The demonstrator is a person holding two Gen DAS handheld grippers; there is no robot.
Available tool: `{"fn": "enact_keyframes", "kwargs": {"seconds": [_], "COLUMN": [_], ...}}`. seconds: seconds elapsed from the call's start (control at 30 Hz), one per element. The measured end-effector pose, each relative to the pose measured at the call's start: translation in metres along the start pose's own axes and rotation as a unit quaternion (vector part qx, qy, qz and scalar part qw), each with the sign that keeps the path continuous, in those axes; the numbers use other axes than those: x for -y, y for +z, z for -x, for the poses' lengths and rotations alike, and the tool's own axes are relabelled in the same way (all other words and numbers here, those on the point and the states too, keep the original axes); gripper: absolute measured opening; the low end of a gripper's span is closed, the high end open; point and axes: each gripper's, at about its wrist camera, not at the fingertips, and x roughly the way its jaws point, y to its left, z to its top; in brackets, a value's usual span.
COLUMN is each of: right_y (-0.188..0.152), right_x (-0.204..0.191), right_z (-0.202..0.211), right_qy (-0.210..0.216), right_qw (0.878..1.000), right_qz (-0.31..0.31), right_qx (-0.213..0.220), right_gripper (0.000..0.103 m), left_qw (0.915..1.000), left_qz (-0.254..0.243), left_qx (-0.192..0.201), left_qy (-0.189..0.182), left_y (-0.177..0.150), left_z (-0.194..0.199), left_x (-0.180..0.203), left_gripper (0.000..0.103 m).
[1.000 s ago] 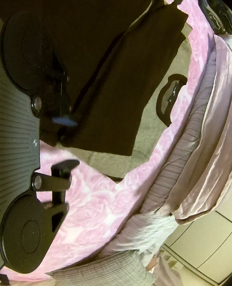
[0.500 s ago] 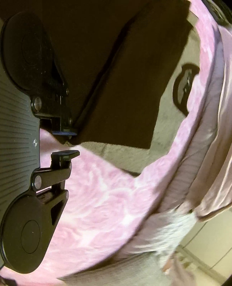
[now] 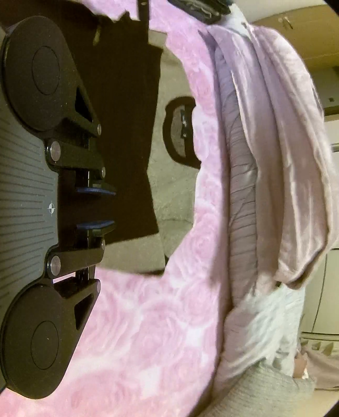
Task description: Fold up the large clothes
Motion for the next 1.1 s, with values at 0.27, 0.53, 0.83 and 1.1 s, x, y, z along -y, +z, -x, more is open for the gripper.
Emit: {"fn": "enact_keyframes", "kwargs": {"seconds": [0.27, 0.53, 0.83, 1.1], "right_y": [-0.008, -0.122, -0.208, -0.234], "right_x": [0.008, -0.003, 0.012, 0.056], "right_z": [0.021, 0.118, 0.197, 0.197], "right_qy": [-0.023, 0.003, 0.006, 0.152], "right_qw": [0.999, 0.991, 0.978, 0.958], "right_qz": [-0.029, -0.076, -0.154, -0.219], "right_qx": [-0.022, -0.106, -0.143, -0.111], "right_gripper": [0.019, 0.019, 0.051, 0.051], "left_qw": [0.9991, 0.9913, 0.9774, 0.9755], "left_qz": [-0.004, 0.050, 0.096, 0.173], "left_qx": [-0.034, -0.118, -0.187, -0.111], "left_qy": [0.024, -0.030, -0.020, -0.079], "left_y": [-0.038, -0.122, -0.229, -0.246], "left_z": [0.028, 0.112, 0.181, 0.180], "left_x": [-0.006, -0.015, -0.025, -0.033], "left_gripper": [0.013, 0.021, 0.048, 0.053]}}
